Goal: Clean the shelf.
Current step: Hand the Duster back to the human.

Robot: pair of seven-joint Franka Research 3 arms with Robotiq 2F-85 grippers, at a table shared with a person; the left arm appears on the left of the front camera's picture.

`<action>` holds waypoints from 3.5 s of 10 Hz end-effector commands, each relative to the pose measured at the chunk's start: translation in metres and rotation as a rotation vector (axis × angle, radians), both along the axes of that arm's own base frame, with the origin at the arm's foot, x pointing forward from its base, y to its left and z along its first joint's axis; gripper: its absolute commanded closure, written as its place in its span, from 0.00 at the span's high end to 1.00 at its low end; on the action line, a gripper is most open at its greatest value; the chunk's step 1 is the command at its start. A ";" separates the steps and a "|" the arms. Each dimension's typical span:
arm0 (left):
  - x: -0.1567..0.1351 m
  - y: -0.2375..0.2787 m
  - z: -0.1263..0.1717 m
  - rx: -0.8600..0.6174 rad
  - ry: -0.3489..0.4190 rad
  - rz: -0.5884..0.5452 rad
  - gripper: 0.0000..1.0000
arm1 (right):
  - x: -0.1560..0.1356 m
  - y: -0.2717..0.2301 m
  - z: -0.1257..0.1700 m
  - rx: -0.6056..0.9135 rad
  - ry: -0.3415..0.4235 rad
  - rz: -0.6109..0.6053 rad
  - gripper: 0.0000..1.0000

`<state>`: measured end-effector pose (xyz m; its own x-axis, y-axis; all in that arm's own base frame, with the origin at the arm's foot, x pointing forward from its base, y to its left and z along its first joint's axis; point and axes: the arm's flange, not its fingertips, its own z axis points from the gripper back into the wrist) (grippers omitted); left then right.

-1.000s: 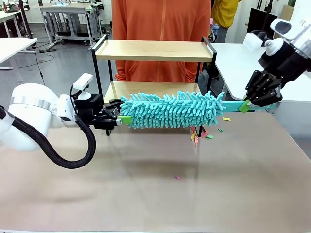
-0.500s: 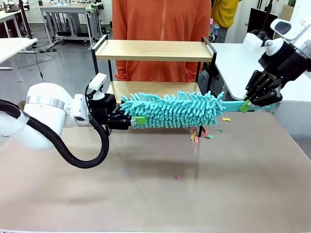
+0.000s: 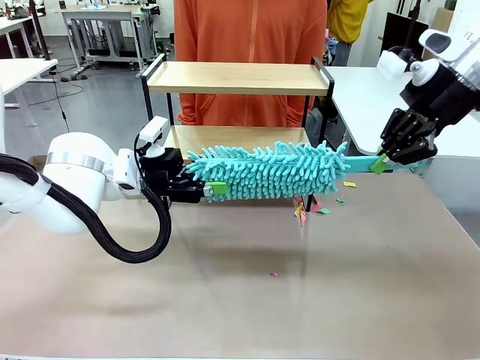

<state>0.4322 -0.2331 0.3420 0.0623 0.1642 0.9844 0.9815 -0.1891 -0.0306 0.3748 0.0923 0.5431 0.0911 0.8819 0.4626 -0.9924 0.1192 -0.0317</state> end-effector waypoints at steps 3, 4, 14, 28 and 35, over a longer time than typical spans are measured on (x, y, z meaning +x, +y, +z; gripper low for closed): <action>0.000 -0.007 0.005 -0.025 0.017 -0.024 0.00 | -0.001 0.003 0.000 0.018 -0.004 0.011 0.13; -0.002 -0.007 0.006 -0.026 0.005 -0.025 0.37 | -0.001 0.003 0.000 0.018 -0.004 0.011 0.13; -0.002 -0.001 0.004 -0.015 -0.001 -0.018 0.00 | -0.001 0.003 0.000 0.018 -0.004 0.011 0.13; -0.002 -0.001 0.004 -0.015 -0.001 -0.018 0.00 | -0.075 -0.143 0.050 0.890 -0.139 -0.232 1.00; -0.009 0.018 0.085 -0.146 -0.055 0.158 0.17 | -0.081 -0.150 0.057 0.834 -0.082 -0.262 1.00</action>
